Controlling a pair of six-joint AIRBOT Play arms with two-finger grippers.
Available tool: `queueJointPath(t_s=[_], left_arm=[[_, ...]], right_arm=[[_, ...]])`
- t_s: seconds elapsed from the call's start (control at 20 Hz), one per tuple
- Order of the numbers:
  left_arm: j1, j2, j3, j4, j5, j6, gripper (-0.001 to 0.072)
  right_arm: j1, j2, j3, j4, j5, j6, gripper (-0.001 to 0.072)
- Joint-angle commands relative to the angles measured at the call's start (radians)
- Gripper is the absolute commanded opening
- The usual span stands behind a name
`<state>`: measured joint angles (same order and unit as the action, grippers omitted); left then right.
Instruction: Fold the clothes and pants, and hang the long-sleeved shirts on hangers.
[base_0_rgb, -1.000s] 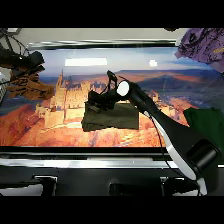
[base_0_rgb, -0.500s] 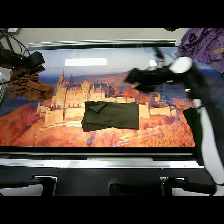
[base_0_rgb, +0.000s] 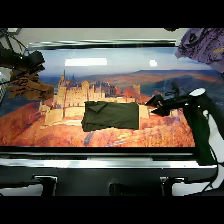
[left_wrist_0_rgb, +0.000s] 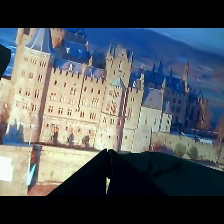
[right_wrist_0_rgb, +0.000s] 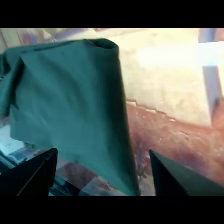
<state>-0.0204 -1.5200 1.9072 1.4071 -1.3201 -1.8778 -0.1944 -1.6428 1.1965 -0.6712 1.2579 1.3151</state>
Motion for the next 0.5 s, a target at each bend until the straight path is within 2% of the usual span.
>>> queueJointPath(t_s=[0.0,0.15,0.25,0.35,0.45], left_arm=[[0.0,0.0,0.0,0.0,0.001,0.0,0.0018],[0.0,0.0,0.0,0.0,0.001,0.0,0.0018],[0.0,0.0,0.0,0.0,0.001,0.0,0.0018],[0.0,0.0,0.0,0.0,0.001,0.0,0.0018],[0.0,0.0,0.0,0.0,0.001,0.0,0.0018]], right_arm=[[0.055,-0.09,-0.031,0.062,-0.035,-0.089,0.061],[0.115,-0.13,-0.031,0.069,-0.067,-0.095,0.0591],[0.15,-0.137,-0.031,0.082,-0.091,-0.104,0.052],[0.182,-0.137,-0.031,0.084,-0.111,-0.098,0.049],[0.204,-0.137,-0.031,0.085,-0.116,-0.098,0.0332]])
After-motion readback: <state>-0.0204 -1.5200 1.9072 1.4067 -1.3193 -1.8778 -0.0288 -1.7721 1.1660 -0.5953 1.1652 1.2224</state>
